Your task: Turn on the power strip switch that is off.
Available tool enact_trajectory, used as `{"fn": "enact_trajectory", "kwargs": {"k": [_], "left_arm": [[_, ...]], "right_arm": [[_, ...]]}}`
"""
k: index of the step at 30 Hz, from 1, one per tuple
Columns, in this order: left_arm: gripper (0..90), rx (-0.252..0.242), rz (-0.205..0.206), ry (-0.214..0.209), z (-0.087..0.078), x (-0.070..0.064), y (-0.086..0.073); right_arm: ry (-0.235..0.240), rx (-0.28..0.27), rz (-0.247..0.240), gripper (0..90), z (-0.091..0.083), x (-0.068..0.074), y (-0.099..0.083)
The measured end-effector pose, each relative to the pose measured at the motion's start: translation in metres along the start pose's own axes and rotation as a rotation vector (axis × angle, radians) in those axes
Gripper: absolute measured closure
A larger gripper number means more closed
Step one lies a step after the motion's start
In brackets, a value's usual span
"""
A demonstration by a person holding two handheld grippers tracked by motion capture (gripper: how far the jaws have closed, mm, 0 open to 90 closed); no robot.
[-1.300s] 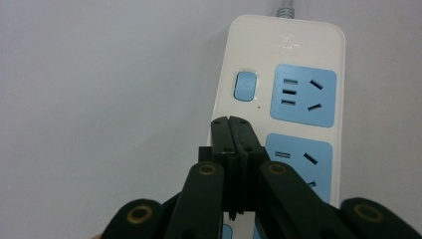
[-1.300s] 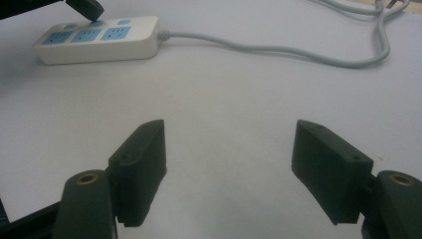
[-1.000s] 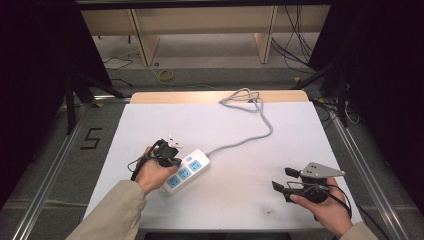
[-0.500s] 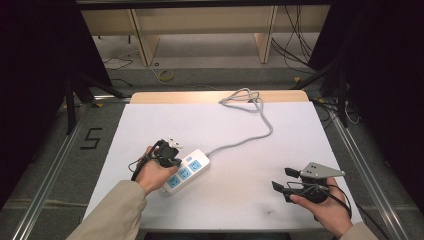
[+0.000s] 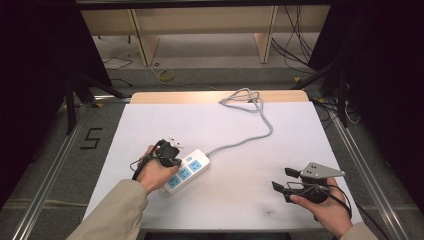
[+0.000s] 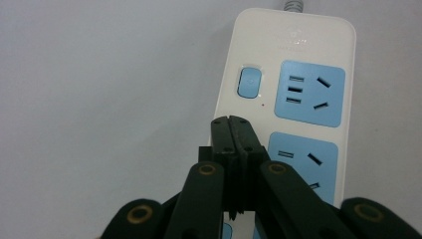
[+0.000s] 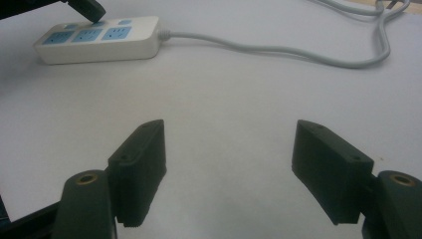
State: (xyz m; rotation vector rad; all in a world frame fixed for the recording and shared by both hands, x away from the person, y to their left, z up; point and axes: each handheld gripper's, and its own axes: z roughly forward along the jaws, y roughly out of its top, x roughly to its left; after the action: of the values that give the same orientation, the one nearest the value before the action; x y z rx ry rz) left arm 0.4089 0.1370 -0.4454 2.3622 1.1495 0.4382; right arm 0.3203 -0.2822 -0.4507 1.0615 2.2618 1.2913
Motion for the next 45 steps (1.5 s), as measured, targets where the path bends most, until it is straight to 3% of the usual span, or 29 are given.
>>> {"fn": "enact_trajectory", "kwargs": {"k": [20,36,40,45], "left_arm": [[90.0,0.036,0.026,0.024,0.002,-0.002,0.005],[90.0,0.036,0.036,0.015,0.005,-0.005,0.010],[90.0,0.047,0.059,0.040,0.007,-0.010,0.012],[90.0,0.043,0.030,0.029,0.007,-0.008,0.012]], "right_arm": [[0.000,0.000,-0.001,29.8,0.000,0.000,0.000],[-0.002,0.001,-0.001,29.8,0.000,0.000,0.000],[-0.003,-0.002,-0.001,29.8,-0.001,0.000,0.000],[-0.002,-0.002,0.000,29.8,-0.002,0.000,-0.001]]}}
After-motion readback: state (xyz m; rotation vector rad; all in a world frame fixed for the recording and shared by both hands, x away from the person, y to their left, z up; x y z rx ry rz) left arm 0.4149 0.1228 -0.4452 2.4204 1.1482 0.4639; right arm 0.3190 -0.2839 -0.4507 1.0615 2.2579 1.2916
